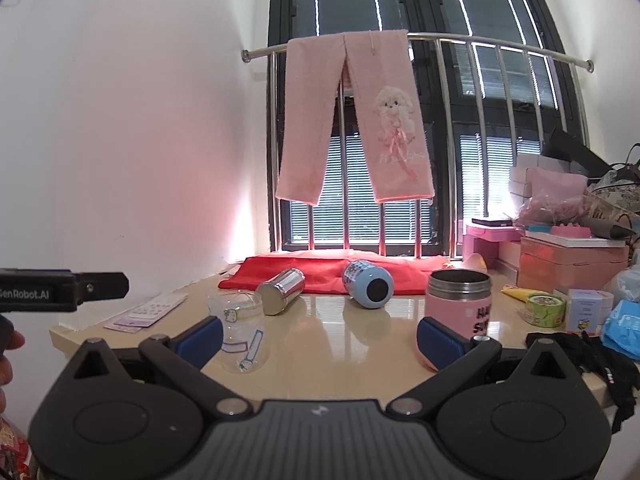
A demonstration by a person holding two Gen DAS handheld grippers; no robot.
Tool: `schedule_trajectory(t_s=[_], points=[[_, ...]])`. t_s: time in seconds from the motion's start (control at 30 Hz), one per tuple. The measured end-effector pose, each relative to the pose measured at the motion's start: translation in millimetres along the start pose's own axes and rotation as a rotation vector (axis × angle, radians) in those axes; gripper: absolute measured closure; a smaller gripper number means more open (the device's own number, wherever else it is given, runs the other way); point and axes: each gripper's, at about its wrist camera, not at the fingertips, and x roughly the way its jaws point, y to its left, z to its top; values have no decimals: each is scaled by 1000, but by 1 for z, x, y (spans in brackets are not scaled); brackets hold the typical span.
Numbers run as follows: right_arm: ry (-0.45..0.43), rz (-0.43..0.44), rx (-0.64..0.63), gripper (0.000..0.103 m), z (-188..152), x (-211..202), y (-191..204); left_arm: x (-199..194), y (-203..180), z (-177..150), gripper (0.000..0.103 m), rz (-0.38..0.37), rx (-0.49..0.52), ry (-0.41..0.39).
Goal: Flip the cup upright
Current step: 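Move the left gripper toward the silver bottle lying on its side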
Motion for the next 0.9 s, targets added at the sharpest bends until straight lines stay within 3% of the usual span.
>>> schedule_trajectory(t_s=[0.4,0.6,0.9], points=[[63,46,17,0,26,80,13,70,35,40,0,-11,59,97],[97,56,40,0,40,122,23,117,59,62,0,-52,83,171],[195,39,107,0,59,209,38,213,103,83,0,-133,83,353]])
